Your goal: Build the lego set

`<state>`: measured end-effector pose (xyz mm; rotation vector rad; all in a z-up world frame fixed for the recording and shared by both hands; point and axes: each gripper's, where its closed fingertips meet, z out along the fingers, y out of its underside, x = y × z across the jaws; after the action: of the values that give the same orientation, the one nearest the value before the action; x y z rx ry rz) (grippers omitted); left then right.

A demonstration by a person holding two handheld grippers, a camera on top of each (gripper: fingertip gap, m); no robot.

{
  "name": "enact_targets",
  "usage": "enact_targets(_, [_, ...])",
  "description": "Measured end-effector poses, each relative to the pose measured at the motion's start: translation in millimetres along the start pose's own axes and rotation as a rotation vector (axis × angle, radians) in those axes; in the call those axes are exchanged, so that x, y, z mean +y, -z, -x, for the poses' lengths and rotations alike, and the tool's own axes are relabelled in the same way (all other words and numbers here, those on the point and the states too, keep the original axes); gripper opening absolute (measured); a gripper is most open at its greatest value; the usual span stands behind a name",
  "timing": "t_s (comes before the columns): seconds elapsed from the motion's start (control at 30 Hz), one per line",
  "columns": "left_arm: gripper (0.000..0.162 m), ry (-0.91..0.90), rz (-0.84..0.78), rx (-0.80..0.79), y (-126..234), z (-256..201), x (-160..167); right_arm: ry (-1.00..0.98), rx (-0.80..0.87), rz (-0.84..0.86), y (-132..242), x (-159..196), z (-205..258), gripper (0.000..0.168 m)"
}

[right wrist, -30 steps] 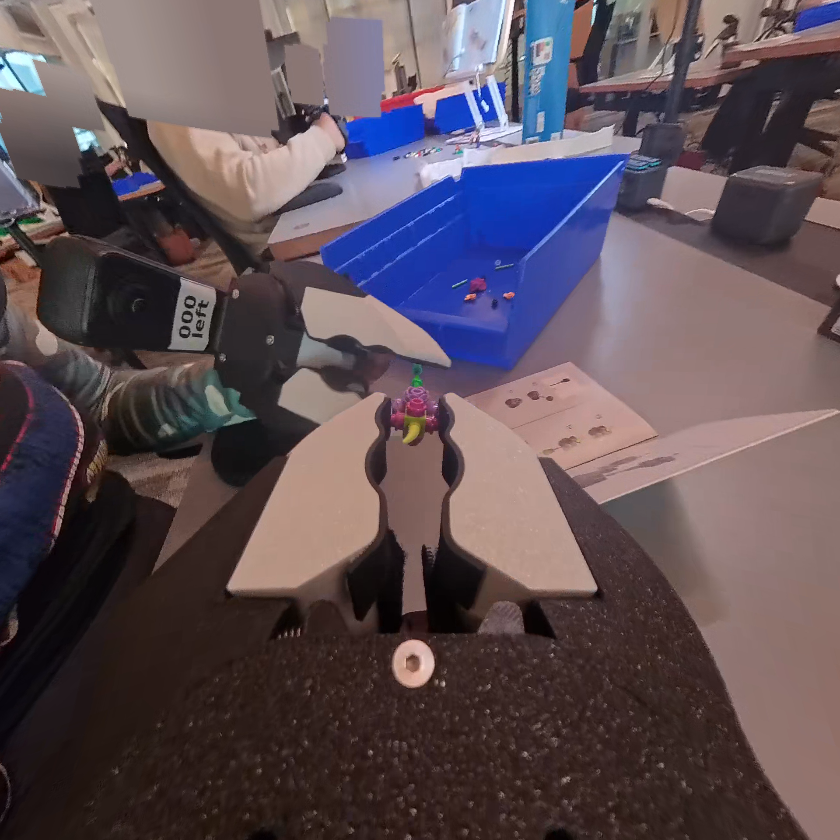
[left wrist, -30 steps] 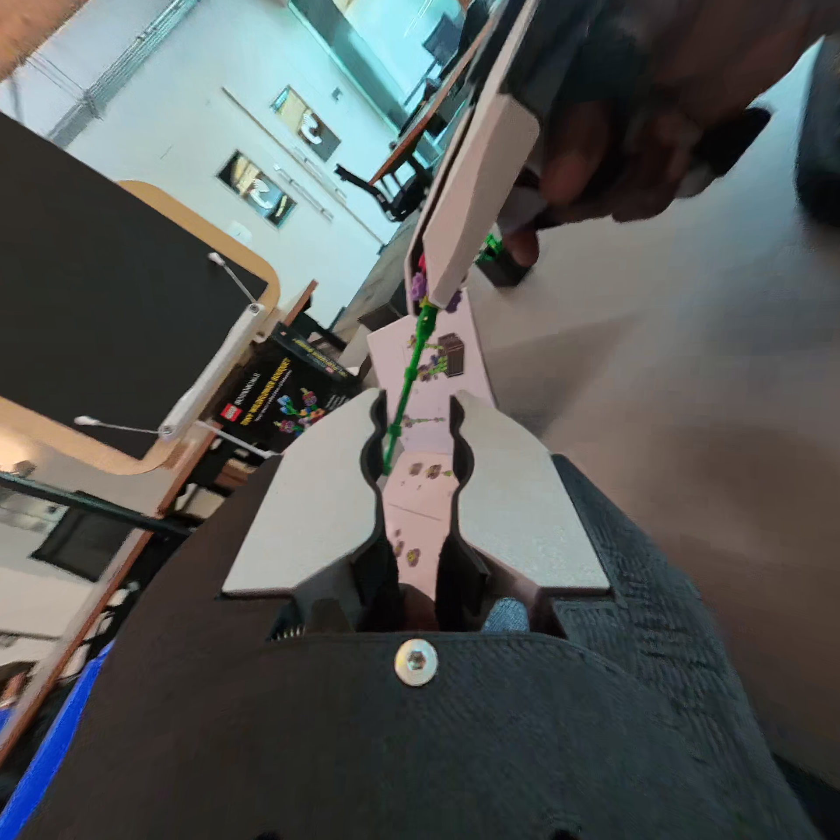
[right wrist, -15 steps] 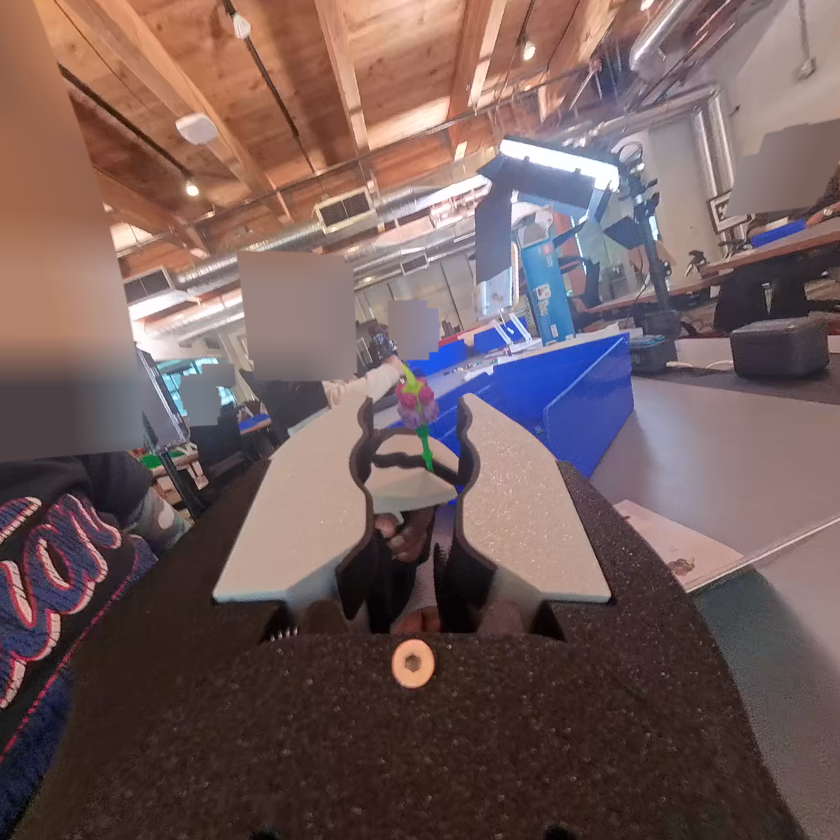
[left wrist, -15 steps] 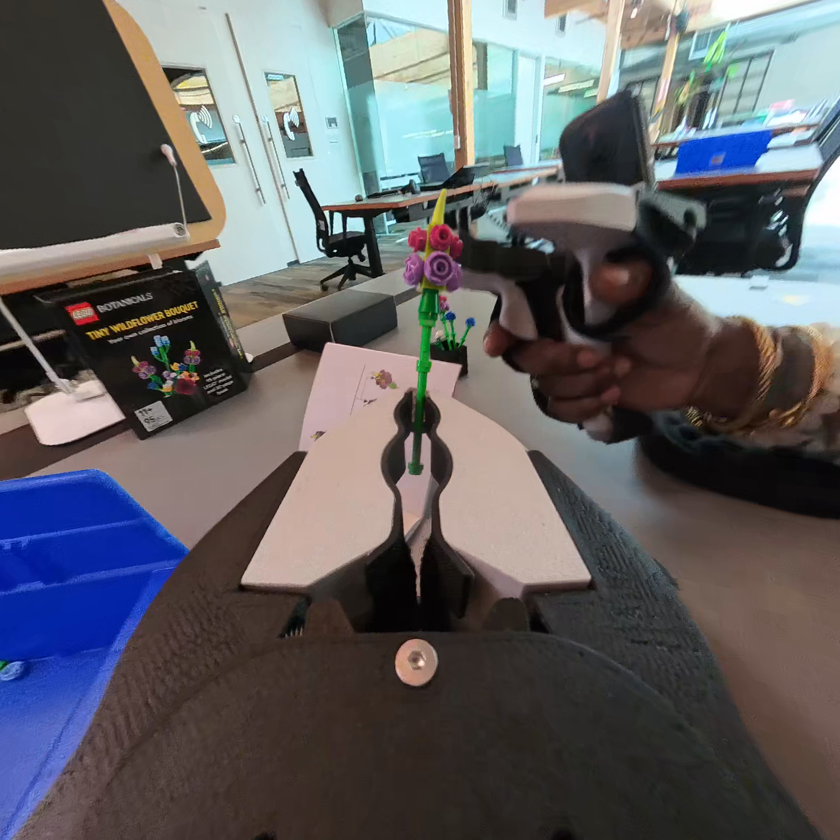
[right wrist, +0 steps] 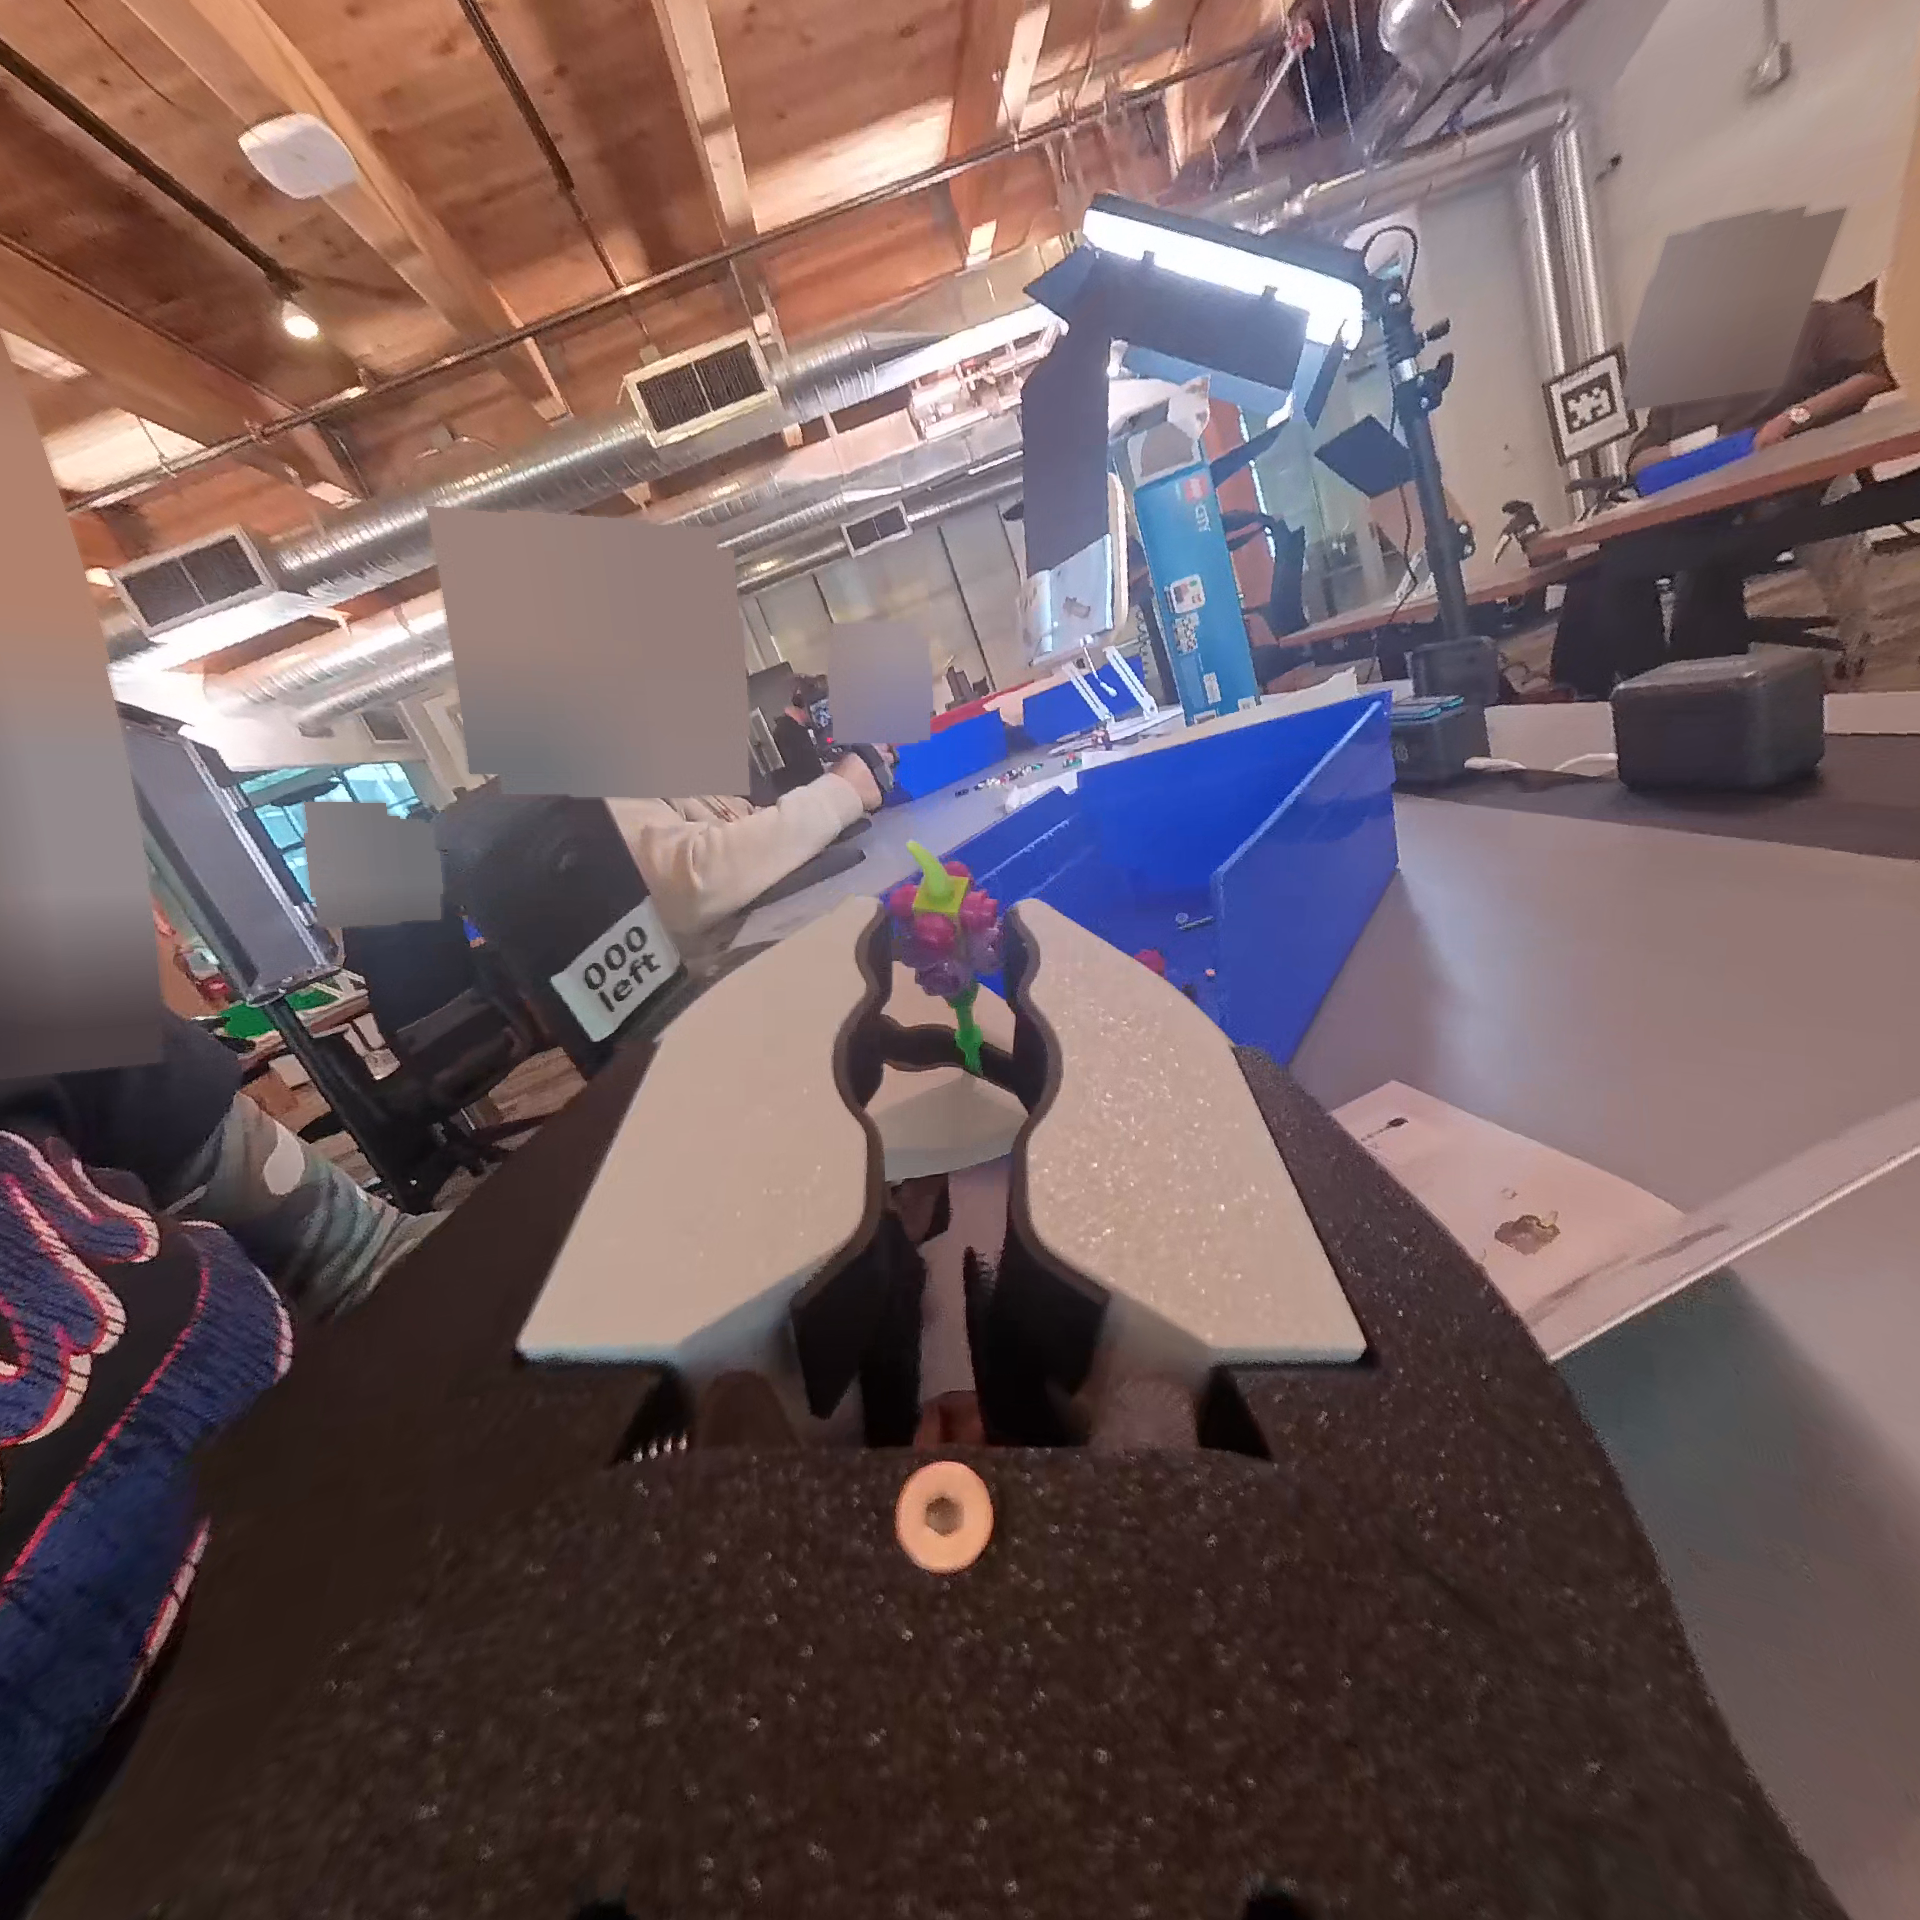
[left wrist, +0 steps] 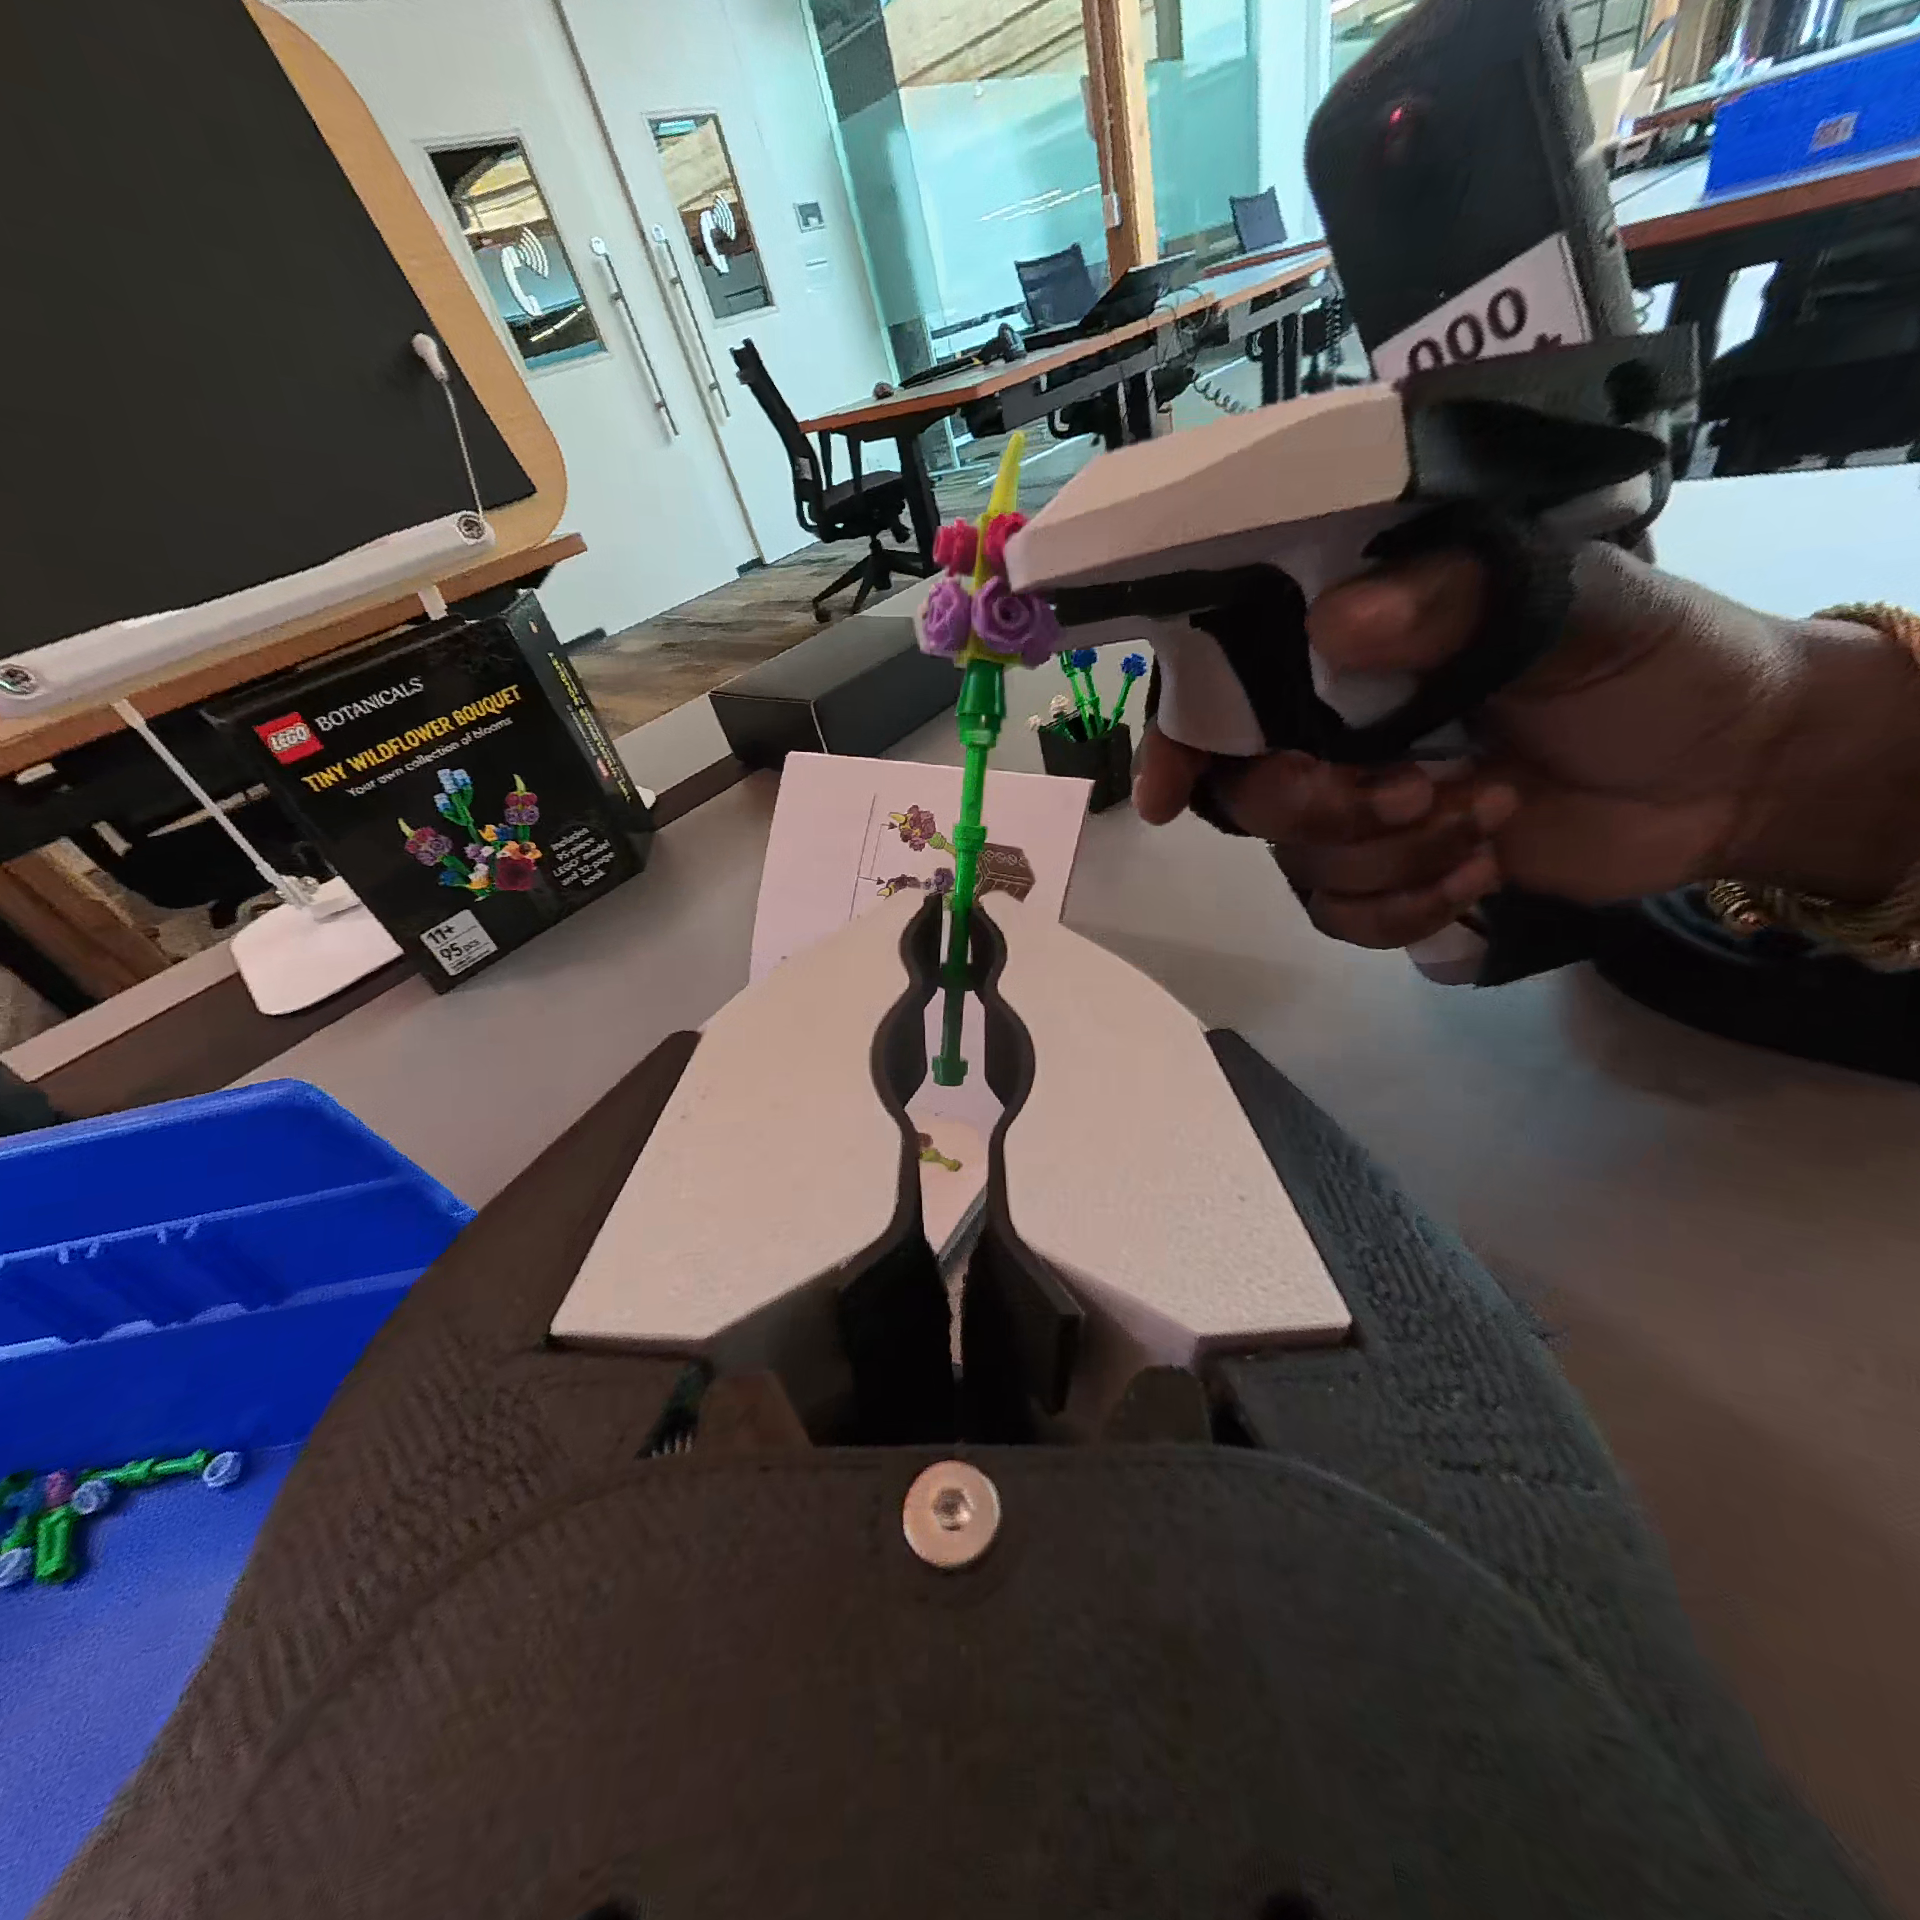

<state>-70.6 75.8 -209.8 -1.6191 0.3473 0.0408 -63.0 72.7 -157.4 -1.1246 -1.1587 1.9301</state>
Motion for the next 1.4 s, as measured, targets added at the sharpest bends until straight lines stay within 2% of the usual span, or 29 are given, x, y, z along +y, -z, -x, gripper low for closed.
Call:
enact_targets(0.1, [0.006, -0.035, 0.007, 0.005, -1, -3, 1, 0.029, 0.012, 0.017, 1, 1, 0, 0.020])
enact_targets(0.27, [0.060, -0.006, -0.021, 0.049, -3, -8, -1, 0.066, 0.088, -0.012, 19, -19, -10, 0.019])
enact_targets(0.33, [0.075, 0.038, -0.044, 0.046, -3, -4, -4, 0.119, 0.191, -0.056, 40, -41, -23, 0.019])
enact_targets(0.4, [0.082, 0.082, -0.072, 0.036, -2, 1, -7, 0.200, 0.345, -0.095, 69, -67, -42, 0.019])
enact_targets(0.47, [0.083, 0.115, -0.086, 0.032, -1, 4, -8, 0.307, 0.525, -0.070, 100, -87, -62, 0.019])
enact_targets(0.53, [0.082, 0.121, -0.093, 0.033, 0, 5, -9, 0.423, 0.677, 0.031, 124, -94, -81, 0.019])
enact_targets(0.6, [0.082, 0.105, -0.091, 0.032, -1, 3, -9, 0.485, 0.736, 0.140, 134, -89, -97, 0.019])
enact_targets(0.7, [0.081, 0.074, -0.073, 0.050, -3, -2, -7, 0.529, 0.755, 0.259, 136, -73, -117, 0.019])
enact_targets(0.93, [0.079, 0.078, -0.071, 0.040, -3, 1, -6, 0.542, 0.770, 0.359, 137, -50, -144, 0.019])
enact_targets(1.4, [0.075, 0.057, -0.059, 0.031, -2, 1, -6, 0.589, 0.770, 0.502, 138, -18, -158, 0.019])
